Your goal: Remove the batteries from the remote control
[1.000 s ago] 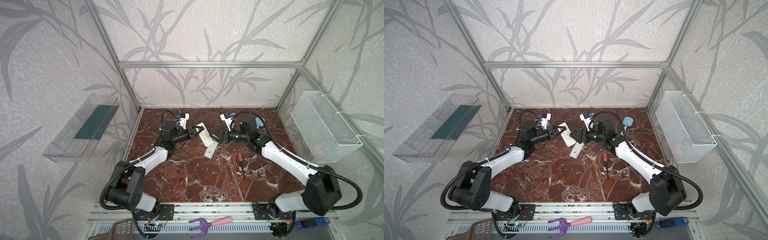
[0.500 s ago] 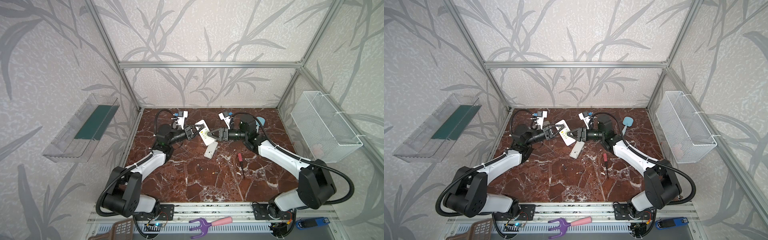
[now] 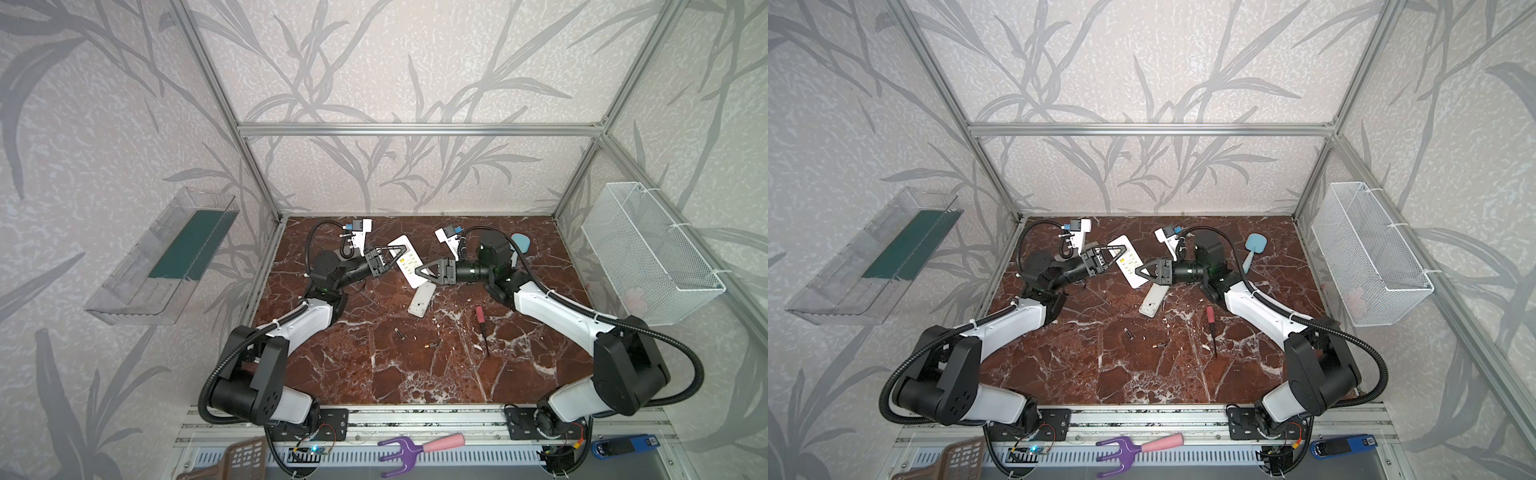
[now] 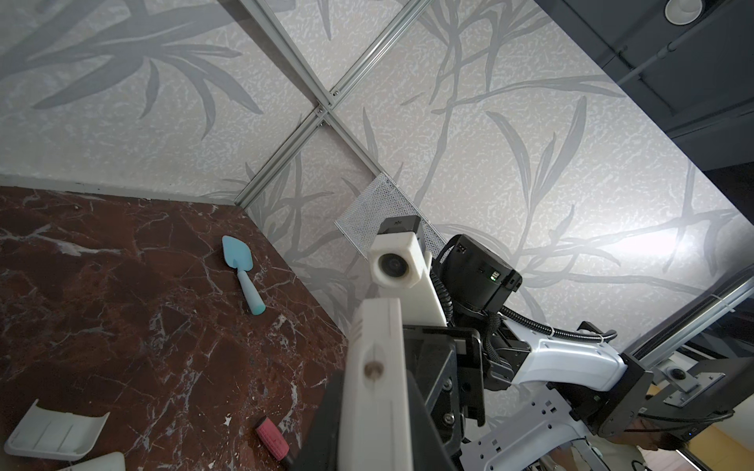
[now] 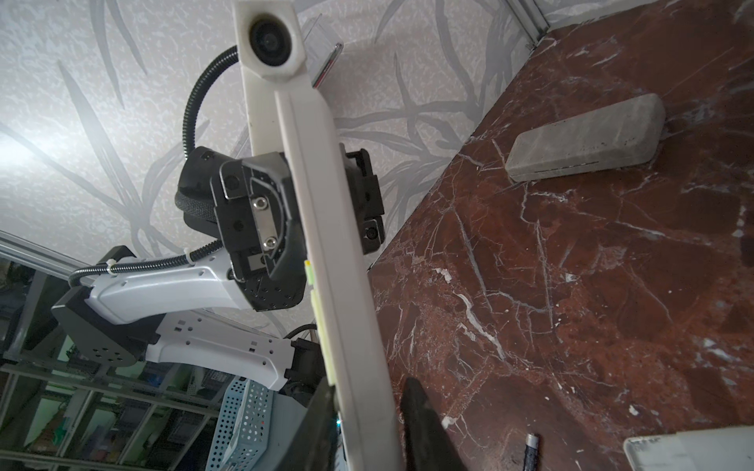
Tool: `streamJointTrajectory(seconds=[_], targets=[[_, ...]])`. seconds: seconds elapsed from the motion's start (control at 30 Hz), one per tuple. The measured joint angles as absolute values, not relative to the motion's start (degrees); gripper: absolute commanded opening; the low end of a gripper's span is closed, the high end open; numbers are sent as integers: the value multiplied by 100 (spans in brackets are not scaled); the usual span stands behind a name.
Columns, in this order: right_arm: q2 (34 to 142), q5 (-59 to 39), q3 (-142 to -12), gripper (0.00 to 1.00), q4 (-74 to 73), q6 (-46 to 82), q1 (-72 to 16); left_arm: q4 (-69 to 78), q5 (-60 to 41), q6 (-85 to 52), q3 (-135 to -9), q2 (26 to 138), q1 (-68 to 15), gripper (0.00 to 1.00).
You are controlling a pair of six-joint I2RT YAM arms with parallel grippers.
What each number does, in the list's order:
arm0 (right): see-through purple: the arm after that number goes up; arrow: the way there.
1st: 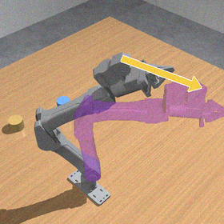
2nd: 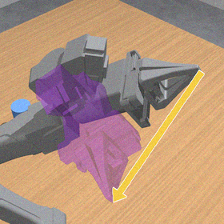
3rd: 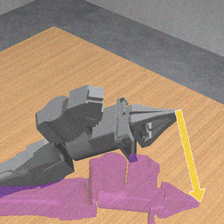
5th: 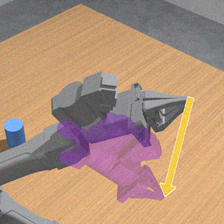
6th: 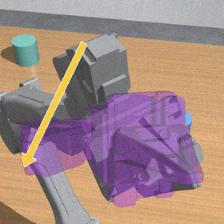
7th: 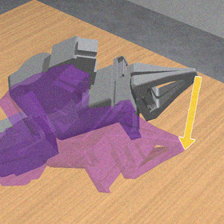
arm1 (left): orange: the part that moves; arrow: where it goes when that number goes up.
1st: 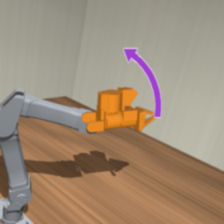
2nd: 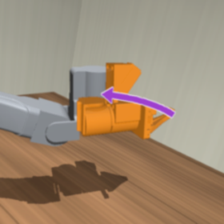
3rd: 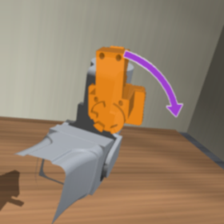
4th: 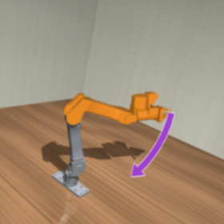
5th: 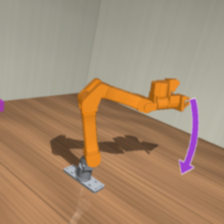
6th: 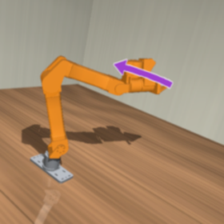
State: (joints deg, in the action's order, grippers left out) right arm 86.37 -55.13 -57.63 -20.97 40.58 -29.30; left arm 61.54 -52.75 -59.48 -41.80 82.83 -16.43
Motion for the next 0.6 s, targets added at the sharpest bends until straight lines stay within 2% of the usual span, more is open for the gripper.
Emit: streamJointTrajectory(seconds=[0.13, 0.33, 0.6], targets=[[8667, -5612, -5760, 12, -2231, 4056, -2928, 6176, -5304, -6086, -4180, 8281, -1632, 19], [8696, -5616, -5760, 9, -2281, 4204, -2954, 5739, -5140, -5660, -4174, 8246, -1605, 47], [8611, -4978, -5767, 3, -1498, 3621, -2976, 3538, -4595, -4440, -4224, 7450, -1559, 64]])
